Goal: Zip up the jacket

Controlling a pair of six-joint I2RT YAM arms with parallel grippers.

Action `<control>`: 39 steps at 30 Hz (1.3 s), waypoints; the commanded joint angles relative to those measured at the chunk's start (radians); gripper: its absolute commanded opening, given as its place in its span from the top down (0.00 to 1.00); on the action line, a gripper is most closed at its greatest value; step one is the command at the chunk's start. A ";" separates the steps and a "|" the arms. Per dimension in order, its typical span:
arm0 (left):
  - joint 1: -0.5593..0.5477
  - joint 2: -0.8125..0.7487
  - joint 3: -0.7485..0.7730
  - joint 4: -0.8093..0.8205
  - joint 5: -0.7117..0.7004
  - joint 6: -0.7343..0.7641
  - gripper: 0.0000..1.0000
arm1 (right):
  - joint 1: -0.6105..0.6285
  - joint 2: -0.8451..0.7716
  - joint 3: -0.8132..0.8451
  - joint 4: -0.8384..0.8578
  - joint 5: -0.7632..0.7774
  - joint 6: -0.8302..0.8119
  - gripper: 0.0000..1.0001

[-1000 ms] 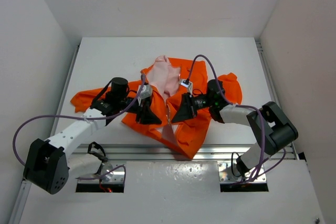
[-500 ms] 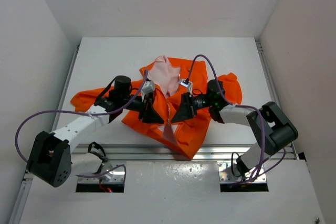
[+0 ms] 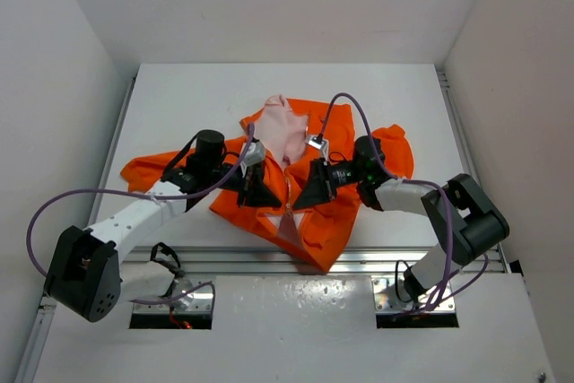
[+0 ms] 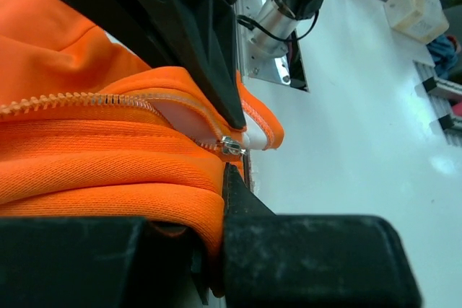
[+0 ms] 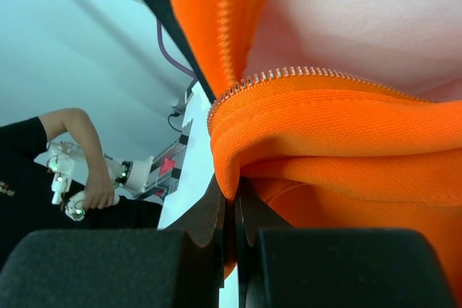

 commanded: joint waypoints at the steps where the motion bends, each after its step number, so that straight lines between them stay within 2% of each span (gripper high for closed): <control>1: -0.036 -0.046 0.021 -0.041 0.084 0.132 1.00 | -0.018 -0.032 0.031 0.081 0.081 0.005 1.00; 11: -0.068 -0.116 0.003 -0.041 0.054 0.180 1.00 | -0.032 -0.026 0.028 0.083 0.118 0.036 1.00; 23: -0.095 -0.125 -0.020 -0.059 0.005 0.198 0.97 | -0.030 -0.045 0.033 0.129 0.120 0.068 1.00; 26: -0.095 -0.135 -0.030 -0.070 -0.037 0.198 0.91 | -0.032 -0.053 0.033 0.141 0.115 0.079 1.00; 28: -0.095 -0.145 -0.039 -0.070 -0.071 0.198 0.81 | -0.030 -0.061 0.033 0.144 0.109 0.082 1.00; 29: -0.095 -0.171 -0.049 -0.070 -0.120 0.198 0.74 | -0.030 -0.062 0.028 0.146 0.107 0.082 1.00; 34: -0.086 -0.271 -0.074 -0.038 -0.306 0.146 0.62 | -0.032 -0.091 -0.009 0.143 0.095 0.085 1.00; 36: -0.077 -0.324 -0.108 -0.004 -0.408 0.117 0.51 | -0.032 -0.104 -0.025 0.140 0.092 0.088 1.00; 39: -0.077 -0.418 -0.119 0.031 -0.507 0.117 0.44 | -0.030 -0.116 -0.045 0.138 0.093 0.091 1.00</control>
